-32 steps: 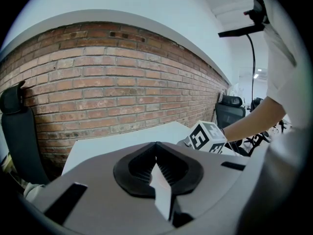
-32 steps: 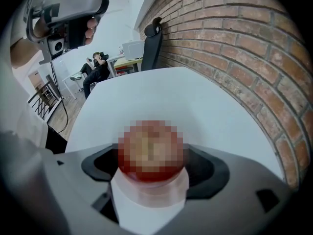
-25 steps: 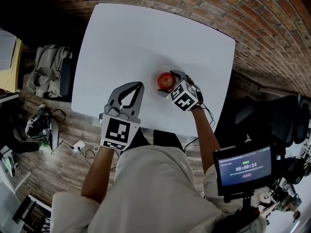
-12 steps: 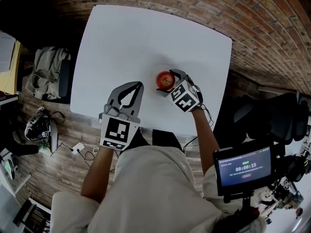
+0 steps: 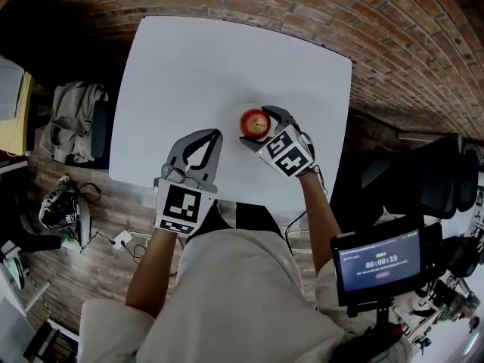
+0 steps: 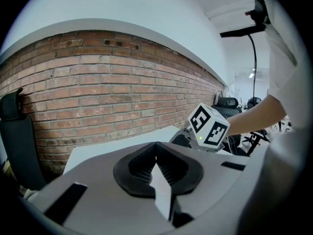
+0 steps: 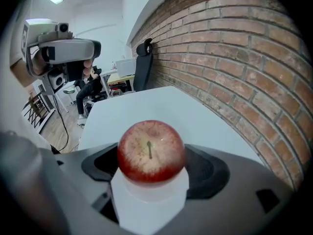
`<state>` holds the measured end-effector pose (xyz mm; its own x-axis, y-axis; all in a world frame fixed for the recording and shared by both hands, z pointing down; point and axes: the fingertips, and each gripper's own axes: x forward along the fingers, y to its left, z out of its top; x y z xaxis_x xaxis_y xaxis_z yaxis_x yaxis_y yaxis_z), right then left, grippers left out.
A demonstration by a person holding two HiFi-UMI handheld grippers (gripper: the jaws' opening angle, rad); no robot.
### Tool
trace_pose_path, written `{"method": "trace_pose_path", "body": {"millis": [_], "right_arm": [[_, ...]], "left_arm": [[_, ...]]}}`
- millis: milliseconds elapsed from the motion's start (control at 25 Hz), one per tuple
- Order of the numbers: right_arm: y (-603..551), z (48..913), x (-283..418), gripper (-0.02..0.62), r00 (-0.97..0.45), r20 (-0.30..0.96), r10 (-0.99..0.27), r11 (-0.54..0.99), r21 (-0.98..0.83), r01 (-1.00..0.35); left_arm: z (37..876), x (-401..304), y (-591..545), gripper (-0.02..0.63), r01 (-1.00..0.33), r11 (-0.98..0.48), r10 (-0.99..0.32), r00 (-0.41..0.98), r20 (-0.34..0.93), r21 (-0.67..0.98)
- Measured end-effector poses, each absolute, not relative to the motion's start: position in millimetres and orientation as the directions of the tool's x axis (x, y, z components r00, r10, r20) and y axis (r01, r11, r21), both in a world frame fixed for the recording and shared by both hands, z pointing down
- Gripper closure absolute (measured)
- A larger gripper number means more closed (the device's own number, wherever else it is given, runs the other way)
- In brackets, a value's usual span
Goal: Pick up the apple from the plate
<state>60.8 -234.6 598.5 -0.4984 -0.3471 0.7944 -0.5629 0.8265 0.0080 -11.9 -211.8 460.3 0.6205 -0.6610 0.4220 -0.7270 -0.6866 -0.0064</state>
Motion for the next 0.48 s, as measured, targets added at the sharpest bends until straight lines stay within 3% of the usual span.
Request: {"method": "trace_pose_path", "body": {"millis": [480], "right_arm": [[-224.2, 542.7, 53.6, 0.195, -0.546, 0.714, -0.439, 0.789, 0.016, -0.614]], "left_arm": [[443.0, -13.2, -194.3, 0.601, -0.712, -0.701, -0.665, 0.639, 0.386, -0.029]]}}
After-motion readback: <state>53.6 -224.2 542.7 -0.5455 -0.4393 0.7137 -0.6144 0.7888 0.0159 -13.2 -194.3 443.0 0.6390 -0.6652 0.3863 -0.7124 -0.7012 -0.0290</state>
